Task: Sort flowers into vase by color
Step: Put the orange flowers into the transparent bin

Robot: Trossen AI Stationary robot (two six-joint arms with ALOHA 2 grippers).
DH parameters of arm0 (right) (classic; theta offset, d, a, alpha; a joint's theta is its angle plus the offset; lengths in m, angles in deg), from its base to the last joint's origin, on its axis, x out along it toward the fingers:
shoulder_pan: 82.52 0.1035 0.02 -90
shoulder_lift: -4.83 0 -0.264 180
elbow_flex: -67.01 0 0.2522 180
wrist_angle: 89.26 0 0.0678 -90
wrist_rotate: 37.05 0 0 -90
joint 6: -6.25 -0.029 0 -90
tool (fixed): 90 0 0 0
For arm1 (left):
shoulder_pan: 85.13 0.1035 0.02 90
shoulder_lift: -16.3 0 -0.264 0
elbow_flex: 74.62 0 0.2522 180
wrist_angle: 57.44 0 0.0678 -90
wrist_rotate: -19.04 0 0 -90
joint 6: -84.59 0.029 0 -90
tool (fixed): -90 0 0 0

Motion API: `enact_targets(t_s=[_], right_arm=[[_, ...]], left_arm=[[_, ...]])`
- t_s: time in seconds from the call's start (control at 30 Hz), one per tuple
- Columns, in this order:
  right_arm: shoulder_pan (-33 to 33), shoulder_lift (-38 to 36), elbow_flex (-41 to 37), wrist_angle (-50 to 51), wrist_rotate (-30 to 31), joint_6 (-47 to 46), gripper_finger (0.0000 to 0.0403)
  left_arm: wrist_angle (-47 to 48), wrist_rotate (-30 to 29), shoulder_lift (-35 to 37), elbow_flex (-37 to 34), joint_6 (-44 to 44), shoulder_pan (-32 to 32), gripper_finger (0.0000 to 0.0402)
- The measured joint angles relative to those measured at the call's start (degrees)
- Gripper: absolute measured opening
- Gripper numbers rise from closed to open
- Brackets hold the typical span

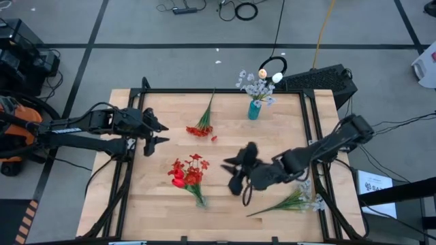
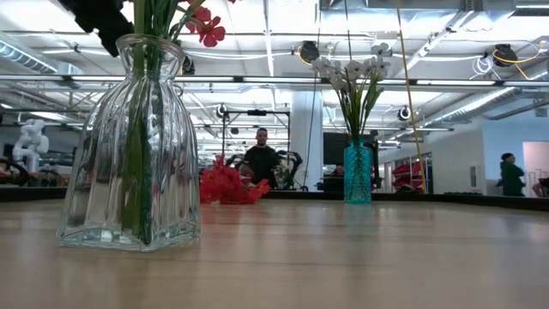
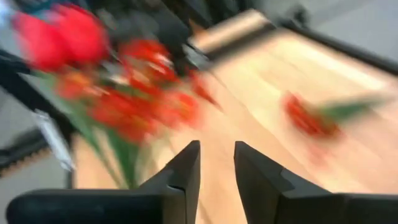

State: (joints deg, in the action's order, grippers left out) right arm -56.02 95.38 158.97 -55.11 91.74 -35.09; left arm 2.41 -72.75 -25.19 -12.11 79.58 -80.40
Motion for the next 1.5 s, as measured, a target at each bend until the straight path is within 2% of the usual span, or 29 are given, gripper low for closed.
enact_targets(t_s=[0.13, 0.27, 0.33, 0.4, 0.5, 0.7, 0.8, 0.87, 0.97, 1.13, 1.2, 1.3, 1.43, 1.5], right_arm=[[-0.6, -3.1, 0.0, 20.2, -0.2, -12.6, 0.0071], [-1.5, -3.4, -0.2, 38.3, -2.8, -18.6, 0.0053], [-2.3, -3.4, -1.6, 43.5, -5.1, -19.1, 0.0046], [-3.4, -3.5, -4.3, 44.0, -8.0, -17.1, 0.0040], [-5.2, -4.6, -10.4, 41.2, -13.6, -11.4, 0.0029], [-10.4, -10.1, -27.8, 21.9, -25.8, -2.3, 0.0003], [-12.8, -13.2, -34.4, 14.2, -28.1, -0.6, 0.0003], [-14.2, -14.9, -37.5, 9.6, -28.8, 1.1, 0.0003], [-16.1, -17.4, -39.9, 5.7, -28.8, 4.8, 0.0002], [-19.6, -19.1, -40.5, 2.4, -28.8, 10.6, 0.0001], [-20.9, -19.0, -40.5, 0.5, -28.8, 12.2, 0.0001], [-22.7, -19.0, -40.5, -1.9, -28.8, 12.7, 0.0000], [-24.2, -19.0, -40.5, -3.9, -28.8, 11.5, 0.0000], [-24.6, -19.0, -40.5, -4.3, -28.8, 10.4, 0.0000]], left_arm=[[-0.1, -3.5, 0.0, 0.0, -5.0, 0.0, 0.0210], [-0.6, -7.0, -0.5, 0.0, -8.3, 0.0, 0.0210], [-1.2, -8.8, -1.2, 0.0, -9.5, 0.1, 0.0210], [-2.4, -9.6, -2.2, 0.0, -9.4, 0.1, 0.0210], [-6.8, -10.9, -4.9, 0.0, -9.0, 0.1, 0.0210], [-18.7, -14.2, -13.3, 0.0, 1.4, 2.4, 0.0210], [-20.5, -14.8, -17.9, 0.4, 3.9, 6.0, 0.0210], [-18.5, -14.8, -21.1, 2.0, 3.9, 9.5, 0.0210], [-14.9, -14.2, -25.9, 5.5, 5.4, 14.9, 0.0210], [-9.5, -10.4, -33.1, 13.1, 21.5, 21.4, 0.0210], [-7.3, -10.2, -35.9, 16.2, 24.5, 23.5, 0.0210], [-6.5, -9.8, -39.8, 20.3, 23.1, 26.7, 0.0210], [-7.0, -6.5, -44.8, 25.5, 14.2, 30.2, 0.0210], [-6.4, -4.7, -47.5, 28.5, 13.1, 31.5, 0.0210]])
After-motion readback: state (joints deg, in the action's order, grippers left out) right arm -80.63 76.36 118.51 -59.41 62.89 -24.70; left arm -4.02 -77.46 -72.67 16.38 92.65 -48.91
